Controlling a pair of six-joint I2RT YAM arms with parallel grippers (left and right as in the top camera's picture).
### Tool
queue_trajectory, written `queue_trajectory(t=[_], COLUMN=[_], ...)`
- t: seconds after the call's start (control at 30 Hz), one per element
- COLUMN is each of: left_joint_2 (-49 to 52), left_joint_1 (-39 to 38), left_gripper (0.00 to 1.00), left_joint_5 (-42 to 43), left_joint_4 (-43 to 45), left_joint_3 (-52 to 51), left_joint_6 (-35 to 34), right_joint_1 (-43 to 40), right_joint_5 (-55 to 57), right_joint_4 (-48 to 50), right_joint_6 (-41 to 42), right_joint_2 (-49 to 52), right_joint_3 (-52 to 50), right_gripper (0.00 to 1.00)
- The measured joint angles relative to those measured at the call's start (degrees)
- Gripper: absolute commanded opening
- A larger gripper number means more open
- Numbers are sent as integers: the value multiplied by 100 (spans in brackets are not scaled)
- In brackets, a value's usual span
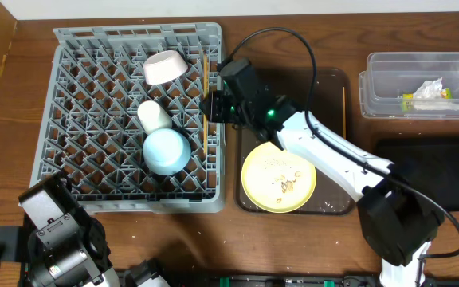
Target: Sort waste into correct bins and load items into the dishwasher
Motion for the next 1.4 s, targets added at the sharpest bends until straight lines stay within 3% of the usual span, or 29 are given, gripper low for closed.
queue_trajectory(t=[0.07, 0.23, 0.33, 0.53, 0.7, 1.17, 1.4], left_joint_2=[0, 0, 0, 0, 0, 0, 0], left_joint_1=[0, 0, 0, 0, 0, 0, 0], left_gripper=[94, 94, 94, 93, 94, 94, 94], left_joint_5=[2, -2, -2, 0, 0, -2, 0], left_joint_4=[0, 0, 2, 2, 0, 2, 2], left_joint_3=[0, 0, 0, 0, 0, 0, 0], left_joint_6=[0, 0, 0, 0, 0, 0, 0], right_joint_1=[-13, -74, -254, -1143, -2009, -2599, -2761], right_joint_5=[17, 11, 28, 564, 1034, 1794, 1974], right_joint_4=[-37, -227, -866, -3049, -3877, -3381, -3069], right_joint_6=[-24, -52, -199, -1051, -1537, -1950, -2081], right_joint_2=[0, 0, -13, -234, -459, -455, -450], right_joint_3=[0, 2, 46, 730, 872, -1067, -1515], right_gripper=[50, 52, 54, 54, 52, 50, 47])
